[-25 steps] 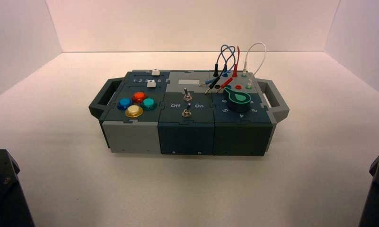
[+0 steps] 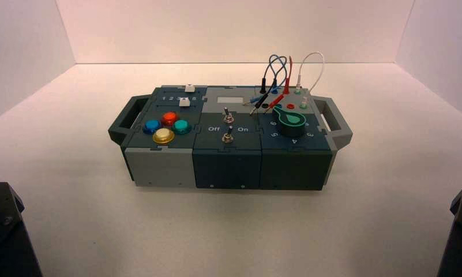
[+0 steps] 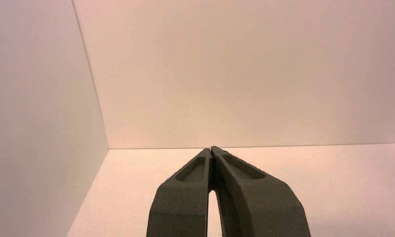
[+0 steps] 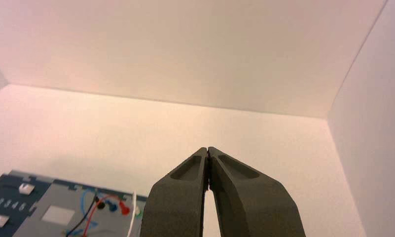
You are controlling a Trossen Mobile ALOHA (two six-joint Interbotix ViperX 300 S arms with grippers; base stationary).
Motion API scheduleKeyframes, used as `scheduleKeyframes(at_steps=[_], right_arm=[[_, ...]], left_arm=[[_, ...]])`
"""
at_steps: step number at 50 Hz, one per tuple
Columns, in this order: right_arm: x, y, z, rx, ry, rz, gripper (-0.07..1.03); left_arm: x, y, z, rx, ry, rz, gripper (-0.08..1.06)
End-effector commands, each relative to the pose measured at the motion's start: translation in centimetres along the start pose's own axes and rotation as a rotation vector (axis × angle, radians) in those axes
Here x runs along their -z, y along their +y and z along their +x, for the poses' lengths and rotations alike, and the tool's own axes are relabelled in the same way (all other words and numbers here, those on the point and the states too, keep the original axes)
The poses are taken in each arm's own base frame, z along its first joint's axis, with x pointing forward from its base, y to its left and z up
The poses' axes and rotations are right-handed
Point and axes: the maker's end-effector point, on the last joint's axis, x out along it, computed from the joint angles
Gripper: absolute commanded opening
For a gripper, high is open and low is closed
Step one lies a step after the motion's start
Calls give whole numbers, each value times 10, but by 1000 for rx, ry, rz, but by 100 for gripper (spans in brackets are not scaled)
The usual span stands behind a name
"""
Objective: Turn the knob to position 3.
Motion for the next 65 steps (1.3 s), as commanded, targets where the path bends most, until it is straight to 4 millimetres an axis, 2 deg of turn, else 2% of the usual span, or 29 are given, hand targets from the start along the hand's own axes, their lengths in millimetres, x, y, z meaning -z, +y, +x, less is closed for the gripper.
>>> scheduleKeyframes(at_steps=[1,10,16,26,30,41,53,65], right_arm=[[-12,10,0,-37,1,-7,-2],[5,34,3,-119,131,-8,-2],[17,54,6,-188,234,28,-2],[50,80,15,-256,440,13,-2],[66,92,21,-281,547,-21,-2],[93,116,30,-328,713,-88,-2],[104,142,31,-377,820,-102,-2],[103,147,32,-387,837,-66,-2]], left_arm=[[-14,-3,1,9,-11,2,-3],[3,-15,2,57,117,1,-3],[17,-32,-1,120,228,19,-3],[36,-62,-10,234,361,66,-3],[51,-72,-13,272,427,91,-3],[66,-88,-12,324,497,125,-3],[83,-93,-3,327,581,143,-3],[93,-104,4,352,661,172,-3]])
